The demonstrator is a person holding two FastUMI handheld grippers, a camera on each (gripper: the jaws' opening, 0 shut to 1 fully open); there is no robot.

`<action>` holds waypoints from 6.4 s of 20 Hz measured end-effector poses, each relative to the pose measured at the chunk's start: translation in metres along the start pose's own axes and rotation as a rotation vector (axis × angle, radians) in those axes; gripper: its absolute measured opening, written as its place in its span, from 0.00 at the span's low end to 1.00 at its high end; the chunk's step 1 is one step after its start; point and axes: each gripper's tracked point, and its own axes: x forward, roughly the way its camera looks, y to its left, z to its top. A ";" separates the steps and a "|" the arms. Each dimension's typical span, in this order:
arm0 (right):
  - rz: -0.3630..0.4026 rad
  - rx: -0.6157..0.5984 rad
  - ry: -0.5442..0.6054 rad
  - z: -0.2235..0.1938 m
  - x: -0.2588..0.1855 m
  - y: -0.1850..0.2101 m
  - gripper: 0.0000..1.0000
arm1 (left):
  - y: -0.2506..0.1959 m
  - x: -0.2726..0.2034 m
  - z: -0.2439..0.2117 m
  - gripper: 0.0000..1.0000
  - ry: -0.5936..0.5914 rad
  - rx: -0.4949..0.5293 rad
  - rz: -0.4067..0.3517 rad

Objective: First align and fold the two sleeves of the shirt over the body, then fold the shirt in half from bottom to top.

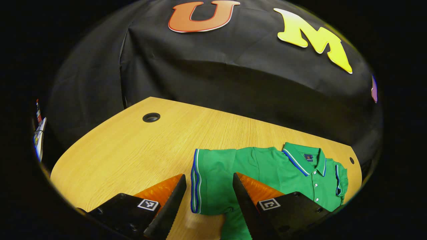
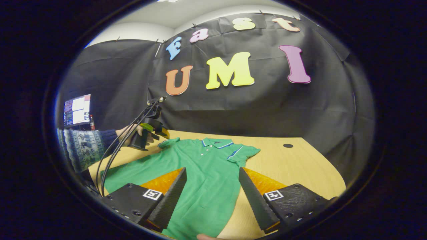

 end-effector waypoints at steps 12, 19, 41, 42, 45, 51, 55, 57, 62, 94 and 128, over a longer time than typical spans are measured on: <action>0.020 0.095 0.020 -0.014 0.009 -0.016 0.93 | 0.000 0.013 0.011 0.11 -0.026 0.095 0.108; 0.011 0.088 0.020 -0.013 0.006 -0.018 0.96 | -0.075 0.003 0.019 0.11 -0.026 0.180 0.040; -0.139 0.010 0.053 -0.008 -0.071 0.026 0.96 | -0.068 -0.189 -0.033 0.94 -0.197 0.166 -0.135; -0.146 0.012 0.065 -0.016 -0.076 0.029 0.96 | -0.060 -0.203 -0.042 1.00 -0.207 0.168 -0.133; -0.166 0.013 0.106 -0.044 -0.093 0.036 0.96 | -0.035 -0.237 -0.078 0.94 -0.219 0.183 -0.129; -0.203 0.029 0.134 -0.087 -0.114 0.043 0.96 | 0.005 -0.275 -0.170 0.95 -0.222 0.248 -0.086; -0.229 0.053 0.164 -0.107 -0.107 0.039 0.93 | 0.024 -0.284 -0.210 0.97 -0.176 0.208 -0.089; -0.240 0.072 0.177 -0.114 -0.101 0.036 0.96 | 0.027 -0.282 -0.222 0.96 -0.157 0.192 -0.092; -0.277 0.092 0.210 -0.125 -0.090 0.030 0.97 | 0.023 -0.285 -0.224 0.93 -0.187 0.217 -0.092; -0.249 0.088 -0.056 0.061 0.046 -0.002 0.00 | -0.070 -0.269 -0.010 0.06 -0.481 0.253 -0.148; -0.424 -0.049 -0.072 0.064 0.383 -0.140 0.57 | -0.120 0.062 0.091 0.78 -0.430 0.246 -0.140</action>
